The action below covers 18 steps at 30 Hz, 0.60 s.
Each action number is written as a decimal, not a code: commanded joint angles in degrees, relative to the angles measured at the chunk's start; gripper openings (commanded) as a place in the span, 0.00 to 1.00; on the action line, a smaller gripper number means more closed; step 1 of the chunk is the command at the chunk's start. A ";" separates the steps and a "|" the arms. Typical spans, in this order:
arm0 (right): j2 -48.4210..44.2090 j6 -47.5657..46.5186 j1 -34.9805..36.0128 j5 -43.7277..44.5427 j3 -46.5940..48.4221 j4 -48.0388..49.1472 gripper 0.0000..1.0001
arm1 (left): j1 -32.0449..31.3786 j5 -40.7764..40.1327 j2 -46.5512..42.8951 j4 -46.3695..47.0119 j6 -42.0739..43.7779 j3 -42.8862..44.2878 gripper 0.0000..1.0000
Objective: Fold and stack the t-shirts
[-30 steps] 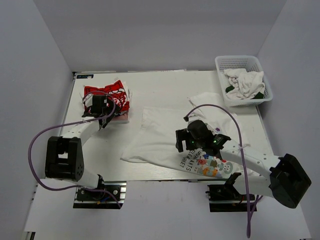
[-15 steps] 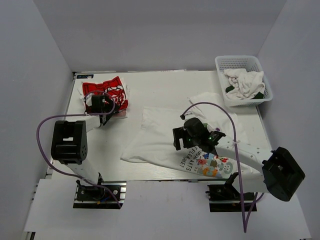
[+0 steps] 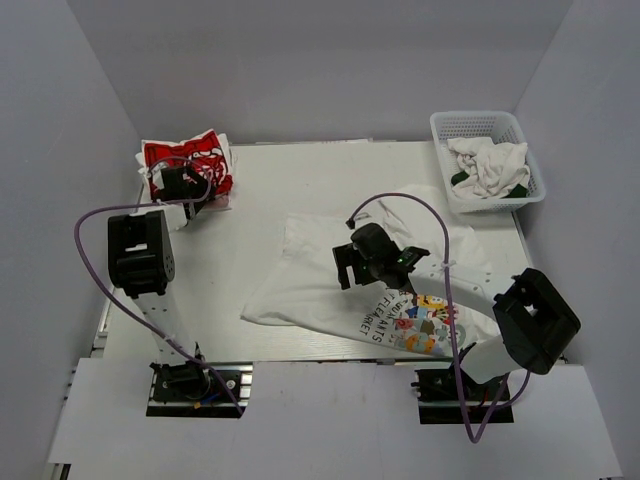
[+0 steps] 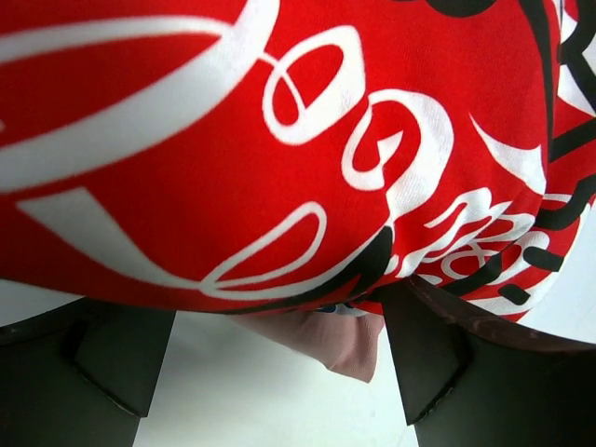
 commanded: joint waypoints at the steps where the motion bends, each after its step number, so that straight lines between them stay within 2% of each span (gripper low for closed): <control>1: 0.52 -0.76 -0.16 1.63 2.59 0.22 0.90 | 2.35 -0.01 3.06 -0.12 3.76 2.81 0.95; 4: 0.52 -0.67 -0.25 2.07 2.76 0.22 0.90 | 4.10 4.10 5.17 2.69 7.71 5.18 0.94; 6: 0.69 -0.67 -0.25 2.59 2.94 0.22 0.90 | 4.90 7.97 6.92 3.83 14.29 6.51 0.94; 9: 0.60 -0.41 -0.07 2.69 2.85 0.39 0.90 | 6.83 11.14 9.56 2.35 17.03 10.81 0.94; 11: 0.69 -0.41 -0.16 2.42 2.77 0.66 0.90 | 7.62 16.03 12.90 0.60 17.04 15.12 0.94; 13: 1.39 -0.58 -0.25 2.42 2.94 0.92 0.90 | 8.15 17.30 14.40 0.06 17.04 16.97 0.93; 18: 2.71 -0.14 -0.25 3.56 4.17 -0.57 0.90 | 8.16 21.51 15.46 4.98 13.35 16.89 0.93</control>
